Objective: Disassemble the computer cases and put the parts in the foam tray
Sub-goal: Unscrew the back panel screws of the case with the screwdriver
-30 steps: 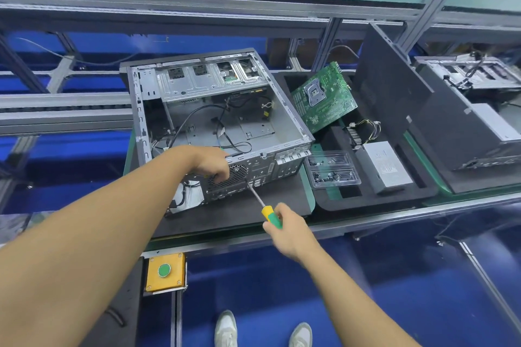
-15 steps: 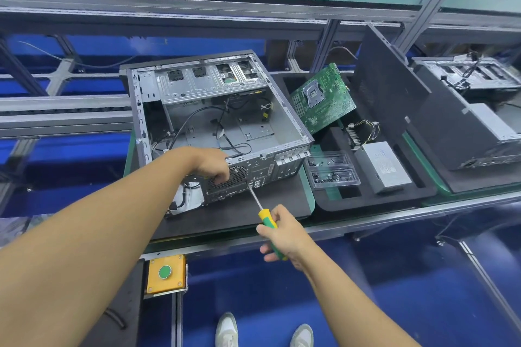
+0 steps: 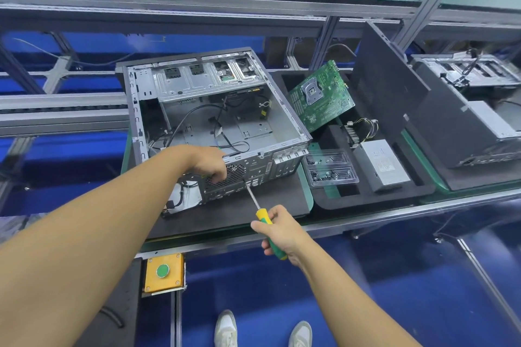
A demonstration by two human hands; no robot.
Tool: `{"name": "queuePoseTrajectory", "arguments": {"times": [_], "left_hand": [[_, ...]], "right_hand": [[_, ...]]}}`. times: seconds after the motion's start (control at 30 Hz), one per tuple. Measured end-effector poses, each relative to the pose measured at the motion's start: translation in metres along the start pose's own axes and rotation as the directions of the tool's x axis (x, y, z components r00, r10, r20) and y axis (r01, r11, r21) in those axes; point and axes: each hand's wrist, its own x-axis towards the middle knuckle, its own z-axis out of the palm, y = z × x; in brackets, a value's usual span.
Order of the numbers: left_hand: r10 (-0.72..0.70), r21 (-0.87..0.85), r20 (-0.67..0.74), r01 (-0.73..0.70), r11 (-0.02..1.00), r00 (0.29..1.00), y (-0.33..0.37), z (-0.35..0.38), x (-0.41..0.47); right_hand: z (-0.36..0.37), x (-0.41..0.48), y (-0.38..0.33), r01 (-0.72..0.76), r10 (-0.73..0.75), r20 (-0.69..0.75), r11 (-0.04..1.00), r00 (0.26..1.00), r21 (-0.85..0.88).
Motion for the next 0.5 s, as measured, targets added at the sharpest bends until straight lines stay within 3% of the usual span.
{"name": "queuePoseTrajectory", "arguments": {"times": [0.07, 0.33, 0.5], "left_hand": [[-0.005, 0.003, -0.002, 0.005, 1.0, 1.0, -0.002, 0.0, 0.001], [0.0, -0.003, 0.013, 0.0, 1.0, 1.0, 0.003, -0.001, -0.008], [0.012, -0.024, 0.034, -0.011, 1.0, 0.999, 0.006, -0.002, -0.011]], "right_hand": [[0.001, 0.0, -0.002, -0.037, 0.037, -0.007, 0.997, 0.999, -0.071], [0.005, 0.012, 0.003, 0.107, -0.114, -0.087, 0.991, 0.99, -0.083], [0.006, 0.016, 0.005, 0.088, -0.102, -0.08, 0.983, 0.992, -0.164]]}}
